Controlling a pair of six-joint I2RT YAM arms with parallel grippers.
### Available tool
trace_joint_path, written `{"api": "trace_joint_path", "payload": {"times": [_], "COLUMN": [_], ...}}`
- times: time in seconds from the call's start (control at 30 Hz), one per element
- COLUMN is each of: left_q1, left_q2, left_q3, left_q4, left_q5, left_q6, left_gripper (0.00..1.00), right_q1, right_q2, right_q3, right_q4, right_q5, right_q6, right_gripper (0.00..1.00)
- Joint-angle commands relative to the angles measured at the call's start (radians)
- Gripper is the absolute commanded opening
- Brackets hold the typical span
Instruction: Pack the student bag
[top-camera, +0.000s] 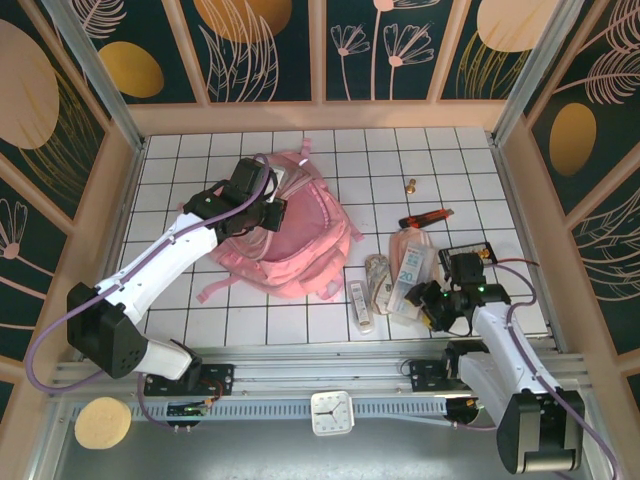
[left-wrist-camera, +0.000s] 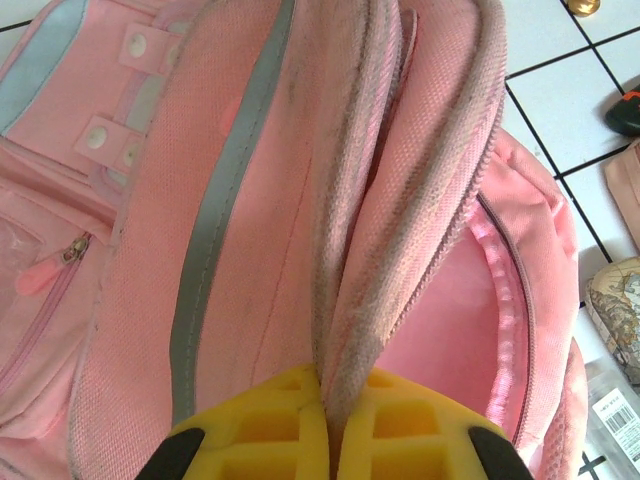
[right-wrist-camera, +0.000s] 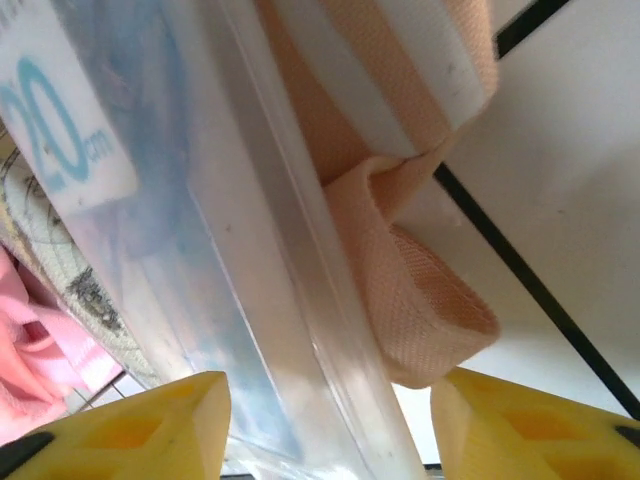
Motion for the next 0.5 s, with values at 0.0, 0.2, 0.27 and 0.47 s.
{"api": "trace_joint_path", "payload": {"times": [0.0, 0.2, 0.27, 0.47], "left_q1": [0.003, 0.003, 0.003, 0.003], "left_q2": [-0.019, -0.047, -0.051, -0.052], "left_q3": [0.024, -0.021, -0.024, -0.009], "left_q4": [0.08, 0.104, 0.105, 0.094], "left_q5": [0.024, 0.017, 0.016, 0.025], "left_q6": [0.009, -0.007, -0.01, -0.023], "left_gripper": [0.0, 0.0, 0.0, 0.0], "right_q1": [0.009, 0.009, 0.01, 0.01], "right_q2": [-0.03, -0.055, -0.057, -0.036], "right_q3": [0.011, 0.066, 0.115, 0.359], "right_q4": [-0.003, -0.05, -0.071, -0.093], "right_q5": [-0.012, 0.008, 0.021, 0.037], "right_q6": [0.011, 0.01, -0.001, -0.003], "right_gripper": [0.34, 0.0, 0.0, 0.0]}}
